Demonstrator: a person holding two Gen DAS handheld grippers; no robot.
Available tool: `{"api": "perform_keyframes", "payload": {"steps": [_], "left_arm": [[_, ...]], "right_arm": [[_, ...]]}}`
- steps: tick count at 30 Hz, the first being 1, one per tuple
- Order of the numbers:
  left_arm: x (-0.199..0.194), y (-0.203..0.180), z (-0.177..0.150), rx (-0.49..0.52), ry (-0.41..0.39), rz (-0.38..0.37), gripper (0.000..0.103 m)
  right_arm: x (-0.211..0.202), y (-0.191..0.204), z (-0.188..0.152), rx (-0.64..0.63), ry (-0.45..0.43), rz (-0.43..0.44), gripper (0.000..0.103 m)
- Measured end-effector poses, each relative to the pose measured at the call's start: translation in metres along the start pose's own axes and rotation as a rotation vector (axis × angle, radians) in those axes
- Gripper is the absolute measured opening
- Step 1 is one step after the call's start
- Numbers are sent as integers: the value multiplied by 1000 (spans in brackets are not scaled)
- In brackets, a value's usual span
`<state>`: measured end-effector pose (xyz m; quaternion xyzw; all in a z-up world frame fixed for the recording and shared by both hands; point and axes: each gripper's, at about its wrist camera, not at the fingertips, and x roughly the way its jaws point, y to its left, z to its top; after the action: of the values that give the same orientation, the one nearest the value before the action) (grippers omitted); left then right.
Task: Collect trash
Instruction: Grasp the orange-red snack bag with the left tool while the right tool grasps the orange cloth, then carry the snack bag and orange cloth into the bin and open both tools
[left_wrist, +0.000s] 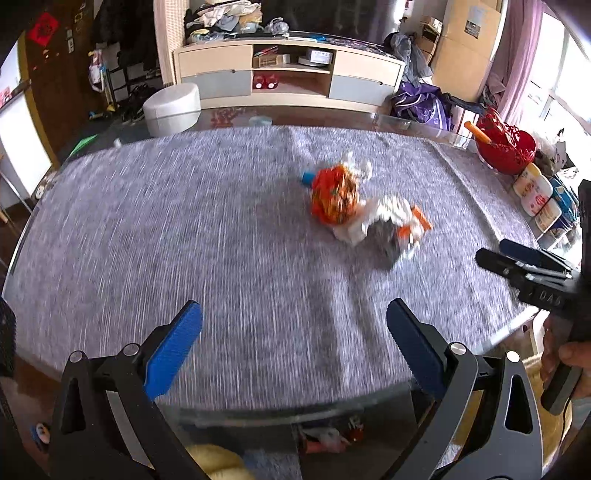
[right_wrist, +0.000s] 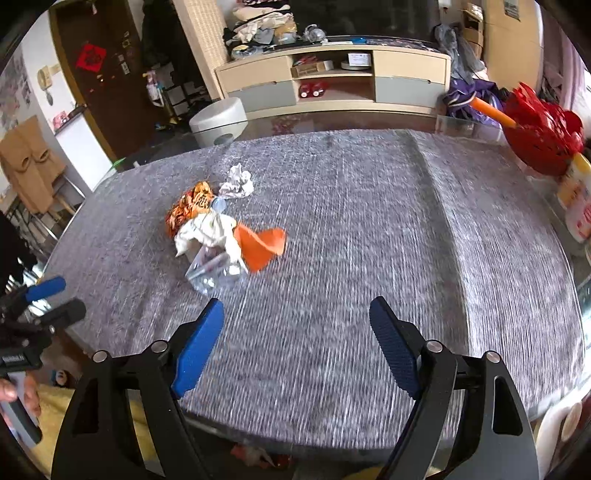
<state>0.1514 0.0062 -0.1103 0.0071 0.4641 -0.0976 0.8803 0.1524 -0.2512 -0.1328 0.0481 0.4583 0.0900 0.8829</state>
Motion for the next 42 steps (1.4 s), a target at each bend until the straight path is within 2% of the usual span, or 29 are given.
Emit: {"api": "perform_keyframes", "payload": {"steps": [4,7,11,16,21,33,35,36,42], "left_arm": [[13,-3,20,14,1,-6,94],[24,-6,35,12,2,-3,92],[39,-9,53,16,12,-28,86],[62,-16,69,29,44,-52,73],[86,-22,80,39,77,-64,72],[127,-20,95,44,139,-97,54],[131,-21,95,47,147,-104,49],[133,-21,95,50,152,-109,45],[128,-18,95,47,130,-109,41]], "right_arm": [[17,-3,8,-11,28,16,63],[28,-3,13,-21,42,33,58],[43,-1,19,-41,57,35,57],[58,2,25,-57,70,56,57],[68,10,30,-84,85,85,56],[81,27,38,-145,90,134,56],[83,27,40,-146,87,130,37],[83,27,40,-136,87,135,32],[75,25,39,-130,89,130,30]]}}
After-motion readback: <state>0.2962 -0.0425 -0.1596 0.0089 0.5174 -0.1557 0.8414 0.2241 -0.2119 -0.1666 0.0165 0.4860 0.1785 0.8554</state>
